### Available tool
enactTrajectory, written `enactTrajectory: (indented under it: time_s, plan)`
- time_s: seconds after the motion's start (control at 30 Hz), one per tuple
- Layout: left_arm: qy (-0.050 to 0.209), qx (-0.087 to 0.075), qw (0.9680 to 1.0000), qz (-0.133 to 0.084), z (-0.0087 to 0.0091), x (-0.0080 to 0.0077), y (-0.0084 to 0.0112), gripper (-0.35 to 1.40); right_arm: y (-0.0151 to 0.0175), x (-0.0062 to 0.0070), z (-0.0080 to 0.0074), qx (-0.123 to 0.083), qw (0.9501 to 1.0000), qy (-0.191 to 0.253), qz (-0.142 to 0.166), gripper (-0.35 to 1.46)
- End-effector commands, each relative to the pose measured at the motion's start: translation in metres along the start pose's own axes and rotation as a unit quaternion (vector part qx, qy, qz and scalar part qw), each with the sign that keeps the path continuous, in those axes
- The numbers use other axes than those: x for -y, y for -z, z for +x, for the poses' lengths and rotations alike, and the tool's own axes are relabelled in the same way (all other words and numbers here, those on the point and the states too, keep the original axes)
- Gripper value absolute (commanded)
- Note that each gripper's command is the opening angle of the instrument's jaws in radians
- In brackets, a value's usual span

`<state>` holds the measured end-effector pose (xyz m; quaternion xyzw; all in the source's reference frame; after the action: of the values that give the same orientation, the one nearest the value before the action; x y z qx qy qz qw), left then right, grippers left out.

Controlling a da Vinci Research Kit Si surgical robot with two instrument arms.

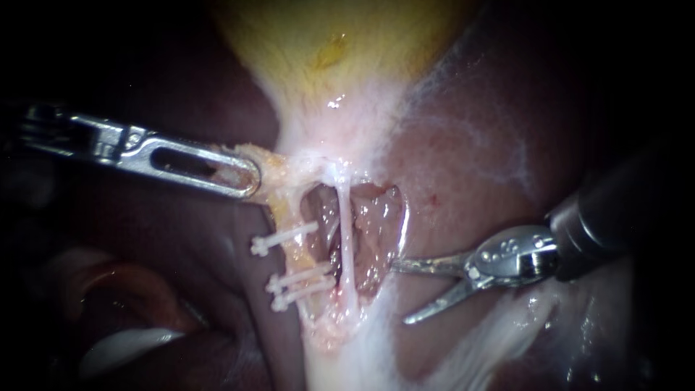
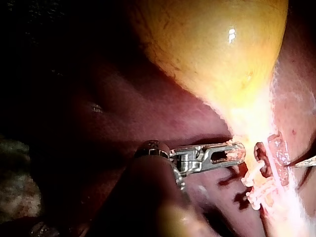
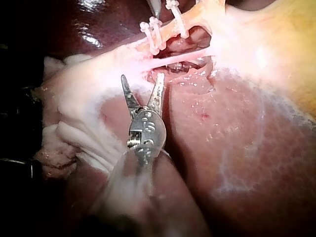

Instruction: Go to the cutting position left tube

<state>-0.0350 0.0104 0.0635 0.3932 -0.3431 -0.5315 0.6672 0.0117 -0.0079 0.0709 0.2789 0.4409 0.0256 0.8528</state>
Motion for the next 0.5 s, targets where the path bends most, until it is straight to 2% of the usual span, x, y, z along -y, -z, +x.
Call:
enactTrajectory:
  time_s: [0.03,0.2,0.5]
  plan:
    - [0.0,0.0,1.0,0.0,0.0,0.0,0.0,-0.35,-0.0003,-0.0002,0.0003,0.0,1.0,-0.004,0.0,1.25]
    - [0.0,0.0,1.0,0.0,0.0,0.0001,0.0,-0.35,-0.0021,-0.0014,0.0018,-0.004,0.9999,-0.011,-0.006,1.26]
    - [0.0,0.0,1.0,-0.001,0.0001,0.0001,-0.0001,-0.35,-0.0037,-0.0025,0.0031,-0.006,0.9991,-0.042,-0.005,1.25]
